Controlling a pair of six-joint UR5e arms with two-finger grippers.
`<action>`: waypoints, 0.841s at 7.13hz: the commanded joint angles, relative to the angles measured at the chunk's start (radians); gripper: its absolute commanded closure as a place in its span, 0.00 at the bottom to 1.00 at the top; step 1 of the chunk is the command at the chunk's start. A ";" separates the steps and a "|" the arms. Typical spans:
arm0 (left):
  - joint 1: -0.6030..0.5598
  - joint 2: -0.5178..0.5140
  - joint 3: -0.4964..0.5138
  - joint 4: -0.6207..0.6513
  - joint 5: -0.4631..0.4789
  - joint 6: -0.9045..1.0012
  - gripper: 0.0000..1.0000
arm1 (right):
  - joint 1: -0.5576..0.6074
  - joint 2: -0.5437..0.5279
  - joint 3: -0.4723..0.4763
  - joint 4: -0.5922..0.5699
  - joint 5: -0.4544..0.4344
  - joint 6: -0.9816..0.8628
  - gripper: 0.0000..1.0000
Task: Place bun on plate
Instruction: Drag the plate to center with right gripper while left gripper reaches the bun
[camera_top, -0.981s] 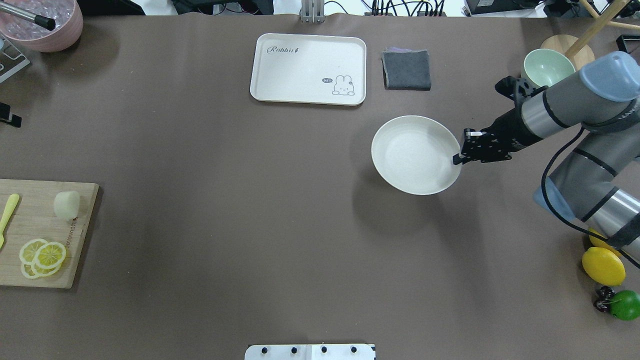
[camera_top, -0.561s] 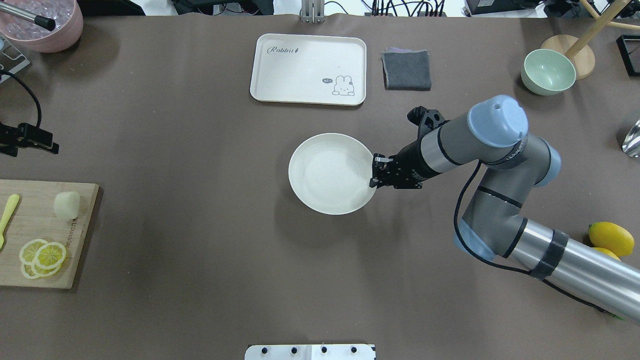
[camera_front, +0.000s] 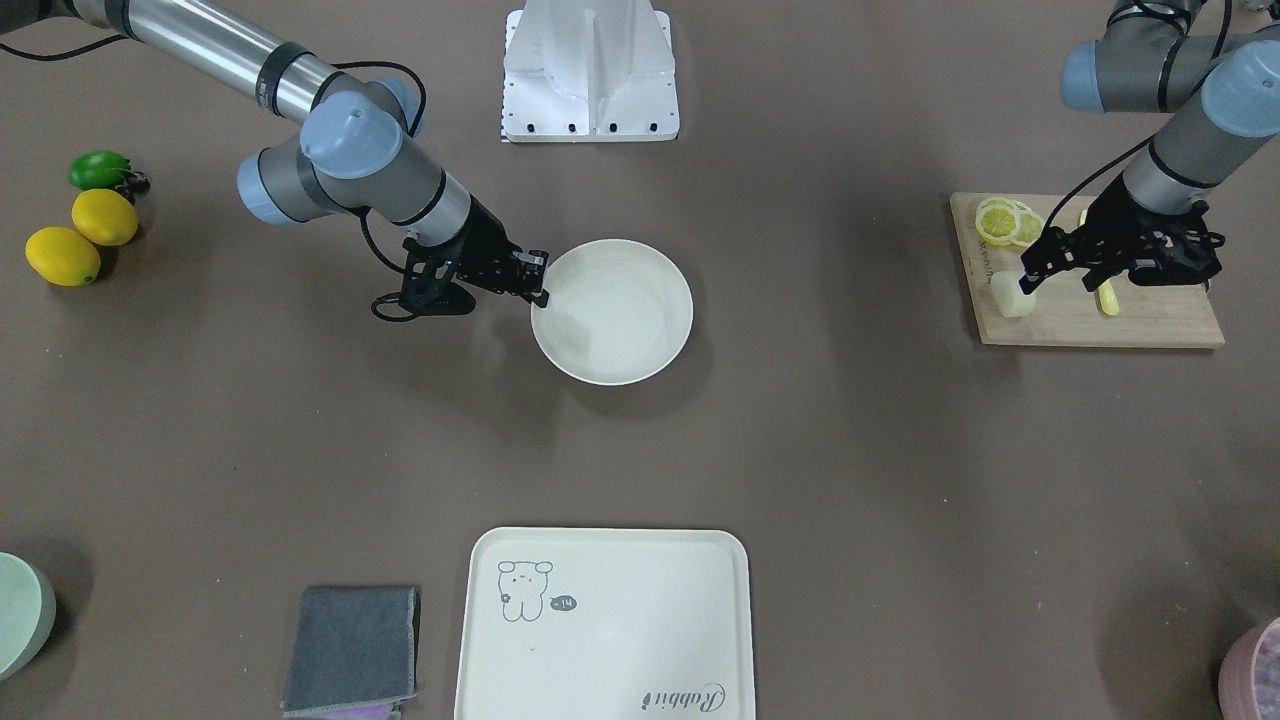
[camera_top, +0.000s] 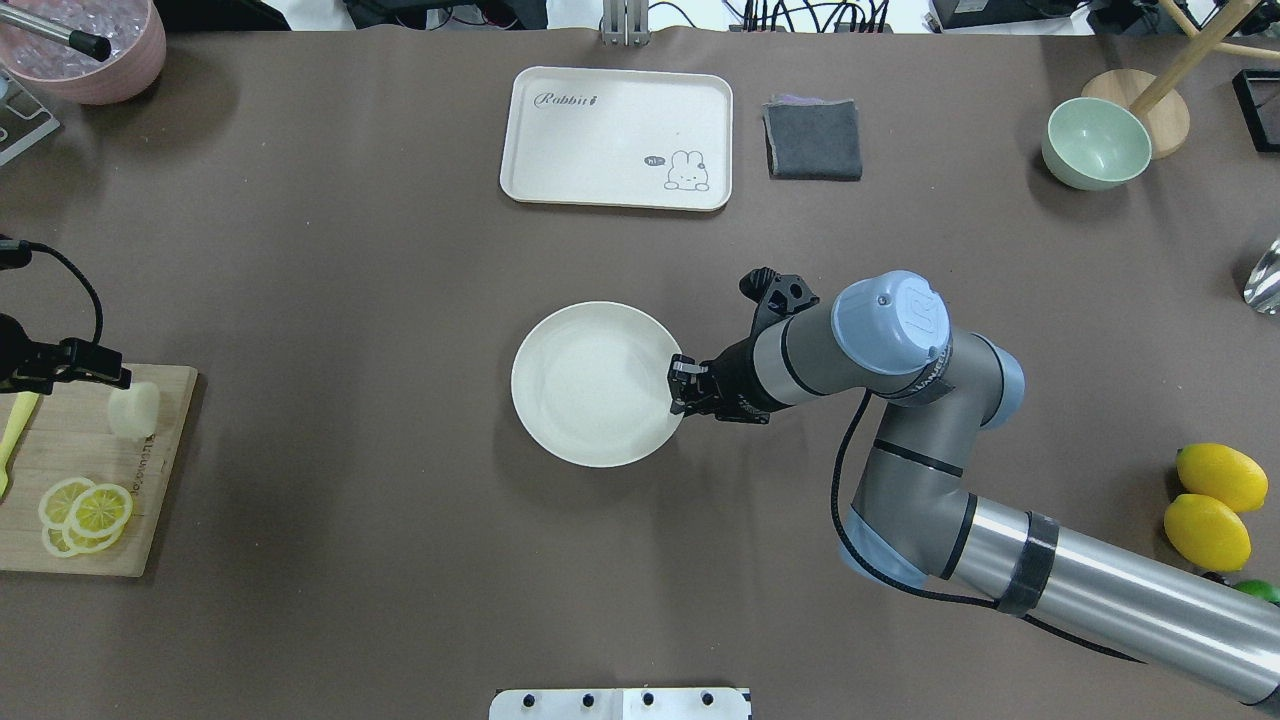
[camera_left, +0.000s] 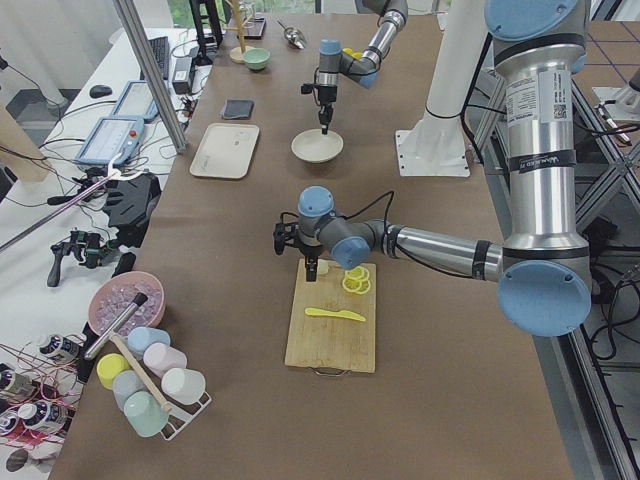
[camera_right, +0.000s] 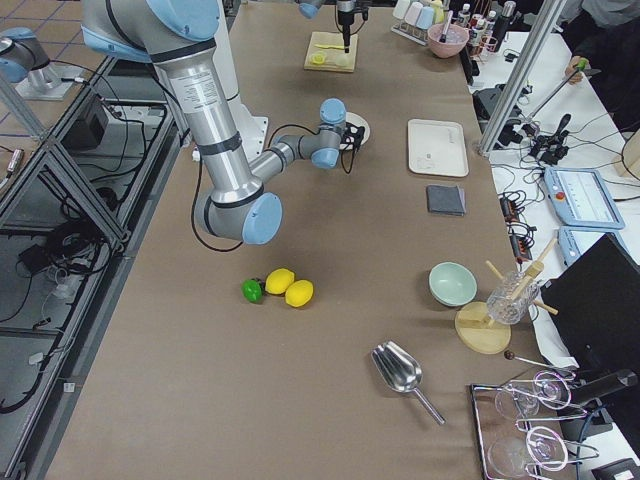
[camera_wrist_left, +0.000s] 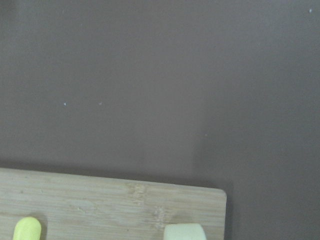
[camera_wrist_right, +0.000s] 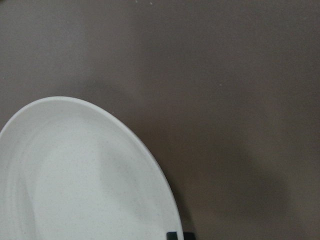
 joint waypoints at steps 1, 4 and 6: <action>0.088 0.002 0.031 -0.083 0.057 -0.096 0.08 | -0.013 0.005 -0.009 -0.006 -0.024 0.001 1.00; 0.116 -0.001 0.034 -0.083 0.069 -0.103 0.27 | -0.021 0.005 -0.007 -0.003 -0.058 0.006 0.01; 0.116 -0.002 0.032 -0.083 0.076 -0.102 0.54 | -0.030 0.005 -0.004 -0.003 -0.083 0.006 0.00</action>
